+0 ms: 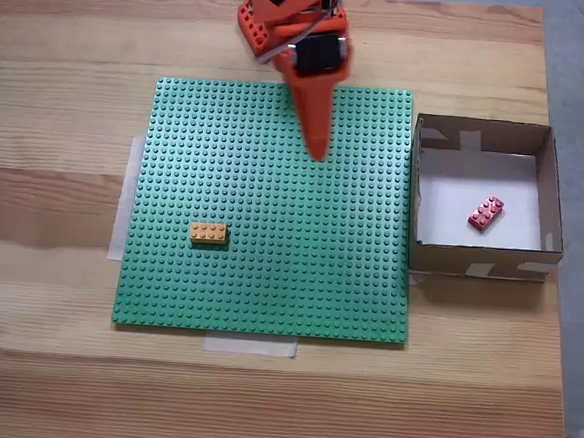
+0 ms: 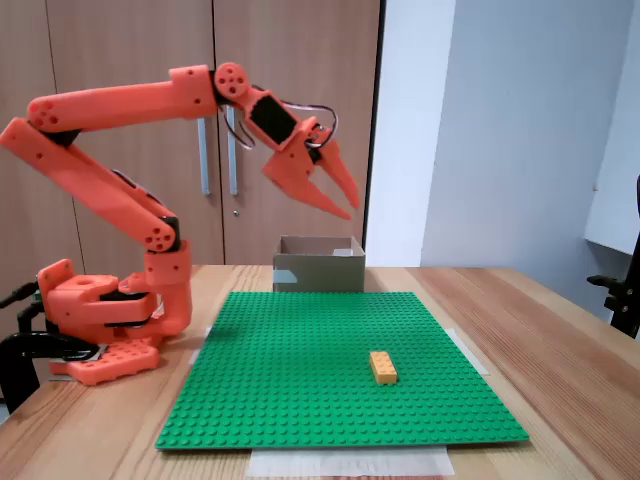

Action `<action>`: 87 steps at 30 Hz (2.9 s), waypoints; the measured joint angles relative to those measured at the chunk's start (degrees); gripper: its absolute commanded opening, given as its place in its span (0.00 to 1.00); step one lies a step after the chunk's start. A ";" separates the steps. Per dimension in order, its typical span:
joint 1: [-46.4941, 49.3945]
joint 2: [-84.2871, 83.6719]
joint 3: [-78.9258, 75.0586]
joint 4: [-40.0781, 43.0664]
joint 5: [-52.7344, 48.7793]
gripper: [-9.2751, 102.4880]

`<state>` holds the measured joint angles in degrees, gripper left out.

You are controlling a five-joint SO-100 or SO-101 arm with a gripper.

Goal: Pick the red lego block and put it in the box.

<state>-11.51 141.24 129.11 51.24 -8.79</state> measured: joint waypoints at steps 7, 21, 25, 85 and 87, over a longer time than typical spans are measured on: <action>5.89 10.55 11.34 -3.87 -0.79 0.12; 9.67 27.60 27.25 -4.22 1.85 0.10; 10.11 32.61 31.29 -3.25 2.37 0.11; 10.72 45.44 52.29 -2.90 7.12 0.09; 10.72 45.44 52.29 -2.90 7.12 0.08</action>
<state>-0.79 186.68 181.41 48.34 -1.67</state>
